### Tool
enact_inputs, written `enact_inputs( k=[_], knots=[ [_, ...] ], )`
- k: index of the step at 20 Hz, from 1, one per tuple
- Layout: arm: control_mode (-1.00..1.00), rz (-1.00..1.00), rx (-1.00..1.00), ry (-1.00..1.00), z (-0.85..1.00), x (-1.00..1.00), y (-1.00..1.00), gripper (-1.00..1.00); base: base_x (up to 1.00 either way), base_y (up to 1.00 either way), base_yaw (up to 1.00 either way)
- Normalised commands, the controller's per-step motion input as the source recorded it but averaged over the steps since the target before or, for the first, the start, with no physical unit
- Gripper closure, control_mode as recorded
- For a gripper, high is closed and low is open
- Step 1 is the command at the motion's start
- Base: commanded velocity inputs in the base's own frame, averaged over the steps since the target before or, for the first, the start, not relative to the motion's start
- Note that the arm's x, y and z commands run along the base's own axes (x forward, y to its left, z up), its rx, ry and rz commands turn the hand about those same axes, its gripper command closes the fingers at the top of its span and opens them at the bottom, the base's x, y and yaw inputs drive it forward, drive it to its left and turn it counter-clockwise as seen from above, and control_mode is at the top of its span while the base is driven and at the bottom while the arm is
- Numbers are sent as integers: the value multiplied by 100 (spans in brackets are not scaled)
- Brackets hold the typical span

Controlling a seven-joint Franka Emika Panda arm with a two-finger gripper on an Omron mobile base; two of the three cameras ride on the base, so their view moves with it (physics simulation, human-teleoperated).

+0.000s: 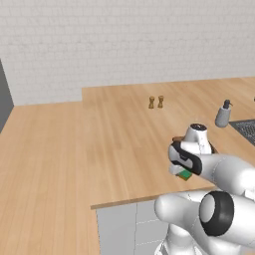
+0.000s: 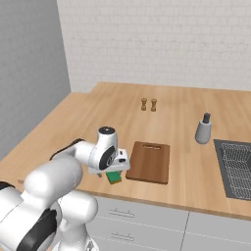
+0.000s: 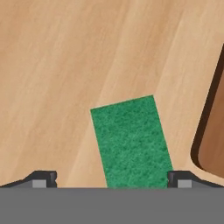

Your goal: Pick up the sponge from the counter and clean the cutting board by briefly scrubbing or pressing down on the cutting board. Once finished, release the sponge.

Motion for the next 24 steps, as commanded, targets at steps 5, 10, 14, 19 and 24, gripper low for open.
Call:
enact_inputs(
  k=[5,10,14,19,24],
  knots=[
    [-100,0,0,-1,-13,10,0,-100,0,0,0],
    [-100,0,0,-5,0,29,0,-100,0,0,0],
    [-100,0,0,-1,-8,26,-7,-100,0,0,0],
    [-100,1,0,0,-11,24,-16,-100,0,0,0],
    [-100,2,0,0,-20,13,-11,-100,0,0,0]
  ],
)
